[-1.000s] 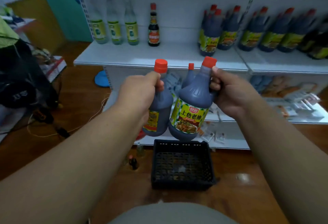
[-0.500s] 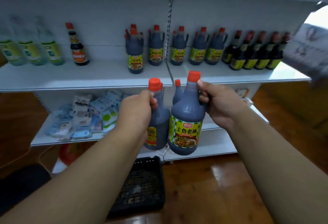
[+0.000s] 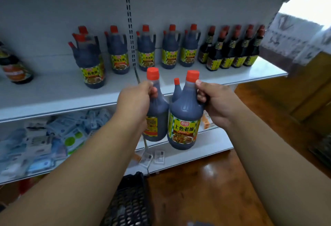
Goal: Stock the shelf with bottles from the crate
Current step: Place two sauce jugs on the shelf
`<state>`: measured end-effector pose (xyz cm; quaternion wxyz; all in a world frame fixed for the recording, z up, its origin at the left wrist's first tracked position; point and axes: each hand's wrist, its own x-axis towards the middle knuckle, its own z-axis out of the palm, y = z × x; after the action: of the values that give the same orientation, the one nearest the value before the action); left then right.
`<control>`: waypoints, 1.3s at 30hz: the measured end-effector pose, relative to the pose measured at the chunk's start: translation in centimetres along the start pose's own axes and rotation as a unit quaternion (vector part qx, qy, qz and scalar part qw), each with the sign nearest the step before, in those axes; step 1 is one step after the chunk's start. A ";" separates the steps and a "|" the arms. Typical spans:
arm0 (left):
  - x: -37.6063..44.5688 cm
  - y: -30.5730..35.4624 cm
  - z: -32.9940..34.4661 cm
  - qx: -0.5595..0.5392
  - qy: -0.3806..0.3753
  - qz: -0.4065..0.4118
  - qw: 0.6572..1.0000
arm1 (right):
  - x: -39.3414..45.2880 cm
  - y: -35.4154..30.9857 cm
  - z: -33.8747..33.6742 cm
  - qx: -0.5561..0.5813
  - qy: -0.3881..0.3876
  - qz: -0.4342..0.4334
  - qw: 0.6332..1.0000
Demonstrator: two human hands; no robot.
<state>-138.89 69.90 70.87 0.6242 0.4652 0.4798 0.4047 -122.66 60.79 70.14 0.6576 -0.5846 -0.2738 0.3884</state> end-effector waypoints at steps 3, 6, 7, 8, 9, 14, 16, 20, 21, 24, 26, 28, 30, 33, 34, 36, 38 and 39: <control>2.5 0.7 3.3 -0.001 -0.005 0.005 1.000 | 3.8 -1.0 -2.4 0.021 -0.003 -0.005 1.000; 5.2 0.9 6.6 0.006 0.004 0.028 1.000 | 8.8 -1.8 -4.8 0.045 -0.033 -0.008 0.998; 6.0 0.9 7.8 0.005 0.013 0.039 0.999 | 10.4 -2.1 -5.5 0.041 -0.049 -0.010 0.998; 6.8 1.0 8.8 -0.001 0.028 0.046 0.999 | 12.0 -2.6 -6.1 0.032 -0.065 -0.008 0.997; 7.5 1.1 10.0 -0.007 0.045 0.048 0.998 | 13.6 -3.0 -6.7 0.024 -0.079 -0.007 0.997; 10.1 1.6 14.7 0.001 0.111 0.043 0.993 | 20.1 -4.4 -8.9 0.005 -0.127 0.000 0.992; 11.0 1.8 16.0 -0.002 0.131 0.037 0.991 | 22.1 -4.6 -9.3 -0.004 -0.137 0.011 0.990; 13.5 2.5 17.1 0.008 0.159 0.027 0.987 | 25.8 -4.0 -9.0 0.000 -0.145 0.034 0.989; 14.2 2.5 17.2 0.012 0.171 0.027 0.985 | 26.6 -3.7 -8.8 0.008 -0.145 0.038 0.989; 16.2 2.2 17.5 0.046 0.194 0.034 0.979 | 28.4 -2.7 -8.1 0.016 -0.149 0.053 0.987; 17.4 1.8 17.5 0.053 0.203 0.039 0.977 | 29.4 -2.1 -7.7 0.005 -0.145 0.053 0.988; 18.6 1.5 17.3 0.051 0.211 0.045 0.975 | 30.4 -1.9 -7.1 0.001 -0.133 0.047 0.990; 19.9 0.9 17.1 0.067 0.215 0.062 0.972 | 31.4 -1.9 -6.4 0.003 -0.122 0.038 0.992; 21.0 0.0 16.8 0.120 0.195 0.104 0.968 | 32.6 -1.8 -5.3 0.009 -0.107 0.027 0.994; 21.4 -0.2 16.8 0.126 0.186 0.114 0.968 | 32.9 -1.8 -5.0 0.001 -0.094 0.030 0.995; 22.0 -0.3 16.6 0.124 0.176 0.113 0.970 | 33.4 -1.8 -4.4 -0.038 -0.067 0.034 0.996; 22.7 -0.1 16.4 0.117 0.170 0.102 0.973 | 33.7 -2.1 -4.0 -0.104 -0.050 0.019 0.993; 22.9 -0.2 16.2 0.118 0.163 0.099 0.975 | 33.8 -2.2 -4.0 -0.143 -0.044 0.001 0.989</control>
<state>-118.19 88.55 67.29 0.4352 0.5084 0.5710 0.4756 -100.43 86.63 68.41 0.5537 -0.6554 -0.3546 0.3716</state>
